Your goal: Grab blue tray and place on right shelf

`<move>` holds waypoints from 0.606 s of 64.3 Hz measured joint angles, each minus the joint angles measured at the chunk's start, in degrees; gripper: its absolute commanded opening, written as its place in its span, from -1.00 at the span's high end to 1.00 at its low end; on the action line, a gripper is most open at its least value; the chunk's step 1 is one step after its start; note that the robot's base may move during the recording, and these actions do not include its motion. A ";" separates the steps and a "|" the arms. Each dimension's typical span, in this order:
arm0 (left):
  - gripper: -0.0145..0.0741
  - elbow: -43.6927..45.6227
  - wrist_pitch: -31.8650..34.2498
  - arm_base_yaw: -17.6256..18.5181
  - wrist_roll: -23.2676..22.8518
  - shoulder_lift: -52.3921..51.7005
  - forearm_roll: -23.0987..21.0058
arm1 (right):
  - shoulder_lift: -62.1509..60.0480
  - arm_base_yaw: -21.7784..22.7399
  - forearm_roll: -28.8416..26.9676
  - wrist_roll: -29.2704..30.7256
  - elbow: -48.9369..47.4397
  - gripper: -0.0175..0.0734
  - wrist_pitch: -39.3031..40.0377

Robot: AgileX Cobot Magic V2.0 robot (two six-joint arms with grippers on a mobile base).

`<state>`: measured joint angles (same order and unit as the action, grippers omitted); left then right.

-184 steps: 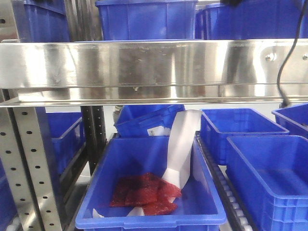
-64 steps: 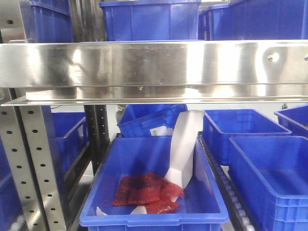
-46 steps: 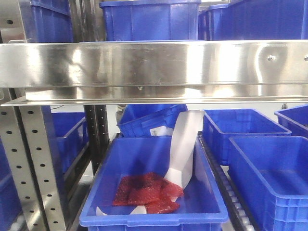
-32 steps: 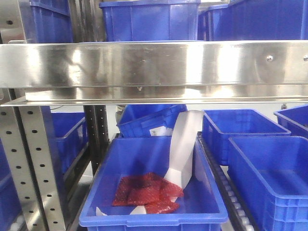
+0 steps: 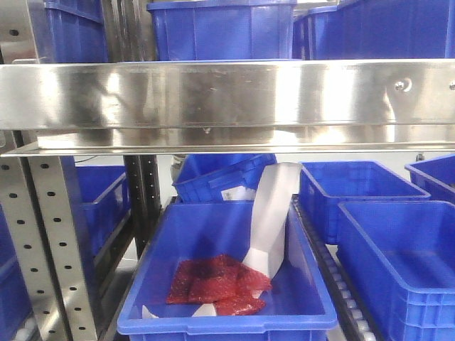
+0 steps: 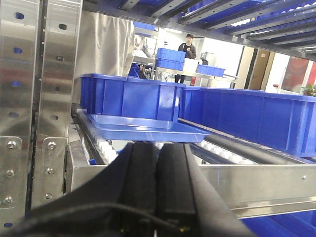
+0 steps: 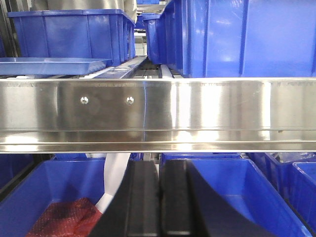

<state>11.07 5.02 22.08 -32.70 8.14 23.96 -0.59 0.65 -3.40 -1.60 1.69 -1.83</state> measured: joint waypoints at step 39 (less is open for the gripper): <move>0.78 -0.23 -6.35 -0.39 3.91 0.00 -3.67 | 0.00 0.00 -0.09 0.04 0.00 0.52 0.00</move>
<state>10.84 -1.33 21.69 -28.79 8.14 20.29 -0.59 0.65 -3.50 -1.56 1.69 -1.83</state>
